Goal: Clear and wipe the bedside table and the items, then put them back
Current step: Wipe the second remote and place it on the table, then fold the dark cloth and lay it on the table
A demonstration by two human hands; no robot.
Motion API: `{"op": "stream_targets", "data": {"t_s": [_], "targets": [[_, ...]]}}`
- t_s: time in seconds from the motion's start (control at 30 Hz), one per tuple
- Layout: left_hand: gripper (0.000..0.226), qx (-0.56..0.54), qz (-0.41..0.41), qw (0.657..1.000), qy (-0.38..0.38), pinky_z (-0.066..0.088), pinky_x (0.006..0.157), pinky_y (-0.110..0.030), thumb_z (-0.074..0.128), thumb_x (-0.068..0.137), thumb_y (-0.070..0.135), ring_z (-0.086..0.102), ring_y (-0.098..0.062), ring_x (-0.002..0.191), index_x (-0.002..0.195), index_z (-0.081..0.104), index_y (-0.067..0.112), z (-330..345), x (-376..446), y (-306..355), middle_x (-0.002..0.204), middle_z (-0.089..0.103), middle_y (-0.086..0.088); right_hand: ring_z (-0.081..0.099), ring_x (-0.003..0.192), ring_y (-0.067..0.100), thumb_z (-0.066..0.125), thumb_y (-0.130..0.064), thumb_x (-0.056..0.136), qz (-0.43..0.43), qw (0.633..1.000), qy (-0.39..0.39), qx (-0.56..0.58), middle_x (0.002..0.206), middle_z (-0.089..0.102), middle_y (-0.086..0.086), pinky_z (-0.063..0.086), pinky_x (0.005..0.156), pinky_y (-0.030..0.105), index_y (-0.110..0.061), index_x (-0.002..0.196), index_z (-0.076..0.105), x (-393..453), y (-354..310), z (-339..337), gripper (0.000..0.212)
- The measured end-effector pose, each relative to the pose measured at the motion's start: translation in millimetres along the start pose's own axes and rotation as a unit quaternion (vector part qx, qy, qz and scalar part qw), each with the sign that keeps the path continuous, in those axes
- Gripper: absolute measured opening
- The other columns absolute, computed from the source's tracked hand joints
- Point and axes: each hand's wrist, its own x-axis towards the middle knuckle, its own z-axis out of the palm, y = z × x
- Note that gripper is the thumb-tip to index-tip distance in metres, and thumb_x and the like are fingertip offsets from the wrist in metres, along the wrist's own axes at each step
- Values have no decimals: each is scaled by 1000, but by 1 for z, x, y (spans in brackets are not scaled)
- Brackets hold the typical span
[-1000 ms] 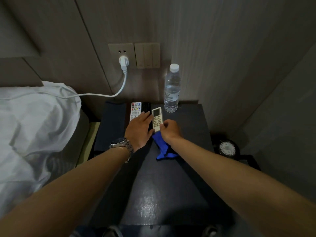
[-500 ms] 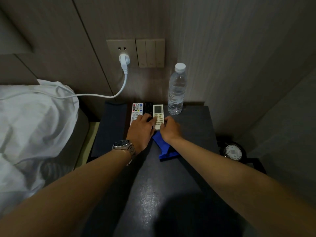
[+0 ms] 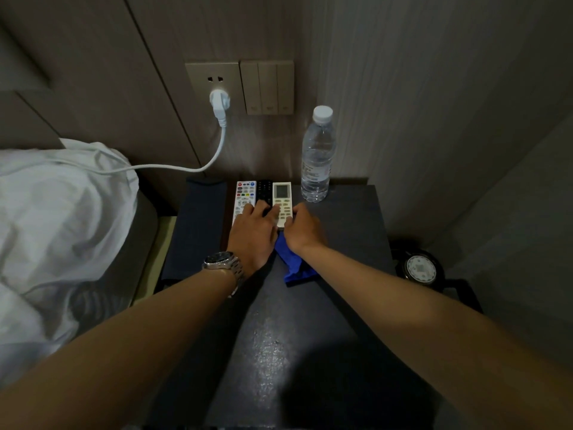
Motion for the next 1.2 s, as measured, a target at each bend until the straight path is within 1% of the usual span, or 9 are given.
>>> {"op": "stream_targets", "data": {"t_s": [0.27, 0.43, 0.53, 0.6, 0.73, 0.83, 1.03, 1.1, 1.2], "targets": [[49, -11, -12, 1000, 11, 47, 86, -36, 54, 95, 25, 45, -25, 110, 143, 46, 17, 0, -2, 6, 130, 47, -5, 62, 106, 24, 45, -26, 102, 12, 1000, -1, 12, 121, 64, 7, 52, 87, 40, -18, 118, 51, -6, -2, -3, 19], [47, -8, -15, 999, 34, 39, 98, -43, 58, 92, 29, 40, -28, 123, 138, 50, 22, -4, -7, 7, 138, 44, -4, 58, 116, 32, 44, -40, 101, 63, 996, -3, 67, 128, 59, 14, 48, 97, 45, -10, 125, 50, -12, 1, -14, 40], [36, -33, 36, 996, 80, 38, 94, -39, 57, 92, 31, 43, -24, 117, 127, 57, 22, -14, -12, 10, 130, 48, -2, 59, 109, 33, 44, -43, 99, 92, 990, 17, 108, 116, 62, 14, 47, 95, 44, -11, 112, 56, -20, 9, -23, 37], [33, -105, 84, 989, 53, 41, 93, -38, 56, 94, 32, 44, -19, 112, 125, 58, 22, -23, -18, 14, 125, 51, 0, 59, 102, 29, 42, -35, 100, 110, 983, 11, 144, 111, 62, 12, 45, 91, 41, -10, 107, 57, -26, 11, -33, 30], [39, -188, 137, 973, 12, 44, 90, -32, 58, 92, 46, 44, -11, 107, 126, 54, 26, -39, -38, 27, 121, 51, 7, 61, 95, 28, 40, -22, 99, 187, 934, -42, 303, 108, 64, 16, 51, 81, 39, -10, 106, 59, -45, 11, -55, 24], [47, -247, 139, 959, -1, 41, 87, -19, 72, 80, 55, 43, -5, 105, 116, 53, 33, -49, -62, 37, 115, 45, 16, 61, 88, 26, 40, -28, 100, 218, 887, -94, 395, 102, 63, 15, 52, 78, 38, -15, 99, 57, -70, 12, -73, 21], [33, -313, 127, 941, -3, 47, 83, -18, 76, 83, 22, 55, 3, 95, 112, 60, 27, -62, -95, 50, 110, 57, 12, 57, 74, 23, 50, -28, 97, 209, 837, -160, 480, 93, 59, 15, 48, 66, 34, -10, 112, 55, -123, 13, -98, 24], [25, -354, 99, 930, 8, 45, 78, -14, 70, 89, 15, 59, 4, 92, 110, 62, 26, -71, -107, 56, 104, 62, 13, 60, 78, 24, 54, -25, 93, 186, 828, -186, 495, 98, 60, 16, 52, 71, 34, -9, 117, 56, -140, 13, -104, 29], [18, -403, 73, 912, 31, 47, 77, -15, 62, 95, 13, 63, 0, 93, 109, 61, 25, -87, -122, 63, 99, 67, 10, 65, 106, 27, 64, -25, 92, 86, 849, -255, 455, 118, 66, 17, 51, 99, 41, -6, 124, 61, -168, 9, -113, 38]]}}
